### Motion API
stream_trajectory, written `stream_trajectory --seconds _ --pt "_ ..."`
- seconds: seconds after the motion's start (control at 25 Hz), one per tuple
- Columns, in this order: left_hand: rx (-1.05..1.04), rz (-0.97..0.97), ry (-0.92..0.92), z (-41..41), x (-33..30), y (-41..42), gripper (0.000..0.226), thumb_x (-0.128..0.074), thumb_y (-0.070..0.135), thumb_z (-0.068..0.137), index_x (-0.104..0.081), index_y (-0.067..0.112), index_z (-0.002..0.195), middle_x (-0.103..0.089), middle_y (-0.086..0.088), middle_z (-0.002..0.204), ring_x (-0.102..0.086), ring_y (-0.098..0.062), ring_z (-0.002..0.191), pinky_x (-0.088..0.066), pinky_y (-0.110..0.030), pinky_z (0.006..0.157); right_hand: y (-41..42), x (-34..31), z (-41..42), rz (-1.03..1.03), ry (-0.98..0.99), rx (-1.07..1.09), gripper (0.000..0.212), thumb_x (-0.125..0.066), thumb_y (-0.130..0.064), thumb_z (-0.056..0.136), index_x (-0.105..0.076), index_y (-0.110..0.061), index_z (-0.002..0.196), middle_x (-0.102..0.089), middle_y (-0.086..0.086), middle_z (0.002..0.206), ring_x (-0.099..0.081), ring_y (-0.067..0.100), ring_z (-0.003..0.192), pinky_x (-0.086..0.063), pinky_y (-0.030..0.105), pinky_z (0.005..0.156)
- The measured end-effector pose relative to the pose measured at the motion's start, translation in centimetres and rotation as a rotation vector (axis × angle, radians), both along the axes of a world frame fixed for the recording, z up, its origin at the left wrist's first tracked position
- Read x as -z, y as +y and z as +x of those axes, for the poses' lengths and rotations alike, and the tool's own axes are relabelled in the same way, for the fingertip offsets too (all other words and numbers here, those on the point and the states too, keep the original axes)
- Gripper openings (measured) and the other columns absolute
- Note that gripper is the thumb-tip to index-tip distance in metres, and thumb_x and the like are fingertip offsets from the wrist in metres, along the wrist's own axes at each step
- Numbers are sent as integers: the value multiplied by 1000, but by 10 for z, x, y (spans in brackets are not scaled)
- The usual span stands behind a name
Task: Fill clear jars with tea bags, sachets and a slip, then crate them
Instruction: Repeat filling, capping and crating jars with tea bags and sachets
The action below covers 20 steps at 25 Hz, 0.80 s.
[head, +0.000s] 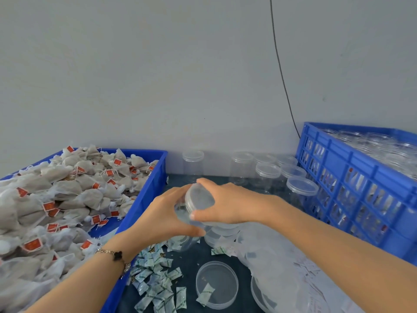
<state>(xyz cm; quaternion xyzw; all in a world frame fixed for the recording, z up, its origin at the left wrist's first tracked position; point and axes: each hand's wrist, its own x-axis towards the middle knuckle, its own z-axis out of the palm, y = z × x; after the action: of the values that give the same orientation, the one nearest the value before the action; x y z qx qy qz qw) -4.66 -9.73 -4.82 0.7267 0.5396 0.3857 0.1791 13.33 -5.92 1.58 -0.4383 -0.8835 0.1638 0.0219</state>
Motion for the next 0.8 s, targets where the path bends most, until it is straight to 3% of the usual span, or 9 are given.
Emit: stream_trajectory --seconds 0.08,0.16,0.2,0.28,0.4,0.52,0.6,0.68,0.8 --pt "-3 -42 24 -4 0 1 85 -79 66 42 -40 60 116 -56 28 112 -51 14 103 -40 -5 77 3 -13 4 -73 87 -172 88 -72 -36 77 -18 -38 147 -34 -6 149 -31 12 135 -34 31 107" --pt "5 -67 54 -5 1 1 80 -78 68 42 -39 63 112 -53 29 112 -47 19 102 -39 -3 76 4 -19 7 -158 221 -132 86 -63 -54 82 -10 -42 148 -18 -11 157 -11 7 144 -19 34 116" --pt "11 -63 58 -4 1 1 76 -78 68 43 -39 65 108 -53 29 111 -46 20 102 -39 -2 76 5 -19 7 -149 225 -66 87 -50 -72 78 -5 -45 148 -18 -7 157 -13 11 145 -20 38 116" --pt "16 -44 50 -2 1 0 74 -79 67 43 -38 74 106 -52 31 112 -46 20 104 -40 -4 78 6 -11 3 -29 40 47 101 -25 -95 57 0 -50 145 -34 6 151 -34 26 137 -34 42 107" --pt "23 -47 73 -1 -1 -1 79 -79 63 42 -36 77 107 -53 30 111 -47 17 104 -41 -10 79 5 4 -4 60 -96 79 103 -27 -97 55 -12 -48 144 -49 9 138 -54 31 116 -46 42 85" --pt "23 -77 56 -4 -4 -1 87 -79 65 41 -40 61 119 -53 26 114 -48 15 104 -39 -9 82 6 2 -3 36 48 -41 81 -60 -71 68 -24 -48 137 -49 1 134 -51 21 115 -46 38 91" --pt "7 -90 37 -6 -4 1 90 -78 67 40 -42 52 121 -54 23 114 -49 14 103 -40 -8 81 9 -9 3 -2 84 -152 78 -77 -45 67 -32 -51 130 -48 -6 126 -50 13 111 -46 33 90" --pt "3 -103 1 -4 -3 1 79 -78 68 40 -45 52 110 -57 20 109 -50 15 98 -41 -8 77 10 -20 5 -23 68 -218 77 -82 -25 64 -38 -51 121 -45 -9 118 -51 5 98 -46 23 75" --pt "6 -146 -42 -5 -1 2 76 -78 69 41 -49 51 109 -59 18 110 -55 8 101 -45 -17 85 11 -25 2 -15 18 -306 75 -72 3 63 -44 -45 112 -40 -9 120 -50 3 74 -38 13 48"
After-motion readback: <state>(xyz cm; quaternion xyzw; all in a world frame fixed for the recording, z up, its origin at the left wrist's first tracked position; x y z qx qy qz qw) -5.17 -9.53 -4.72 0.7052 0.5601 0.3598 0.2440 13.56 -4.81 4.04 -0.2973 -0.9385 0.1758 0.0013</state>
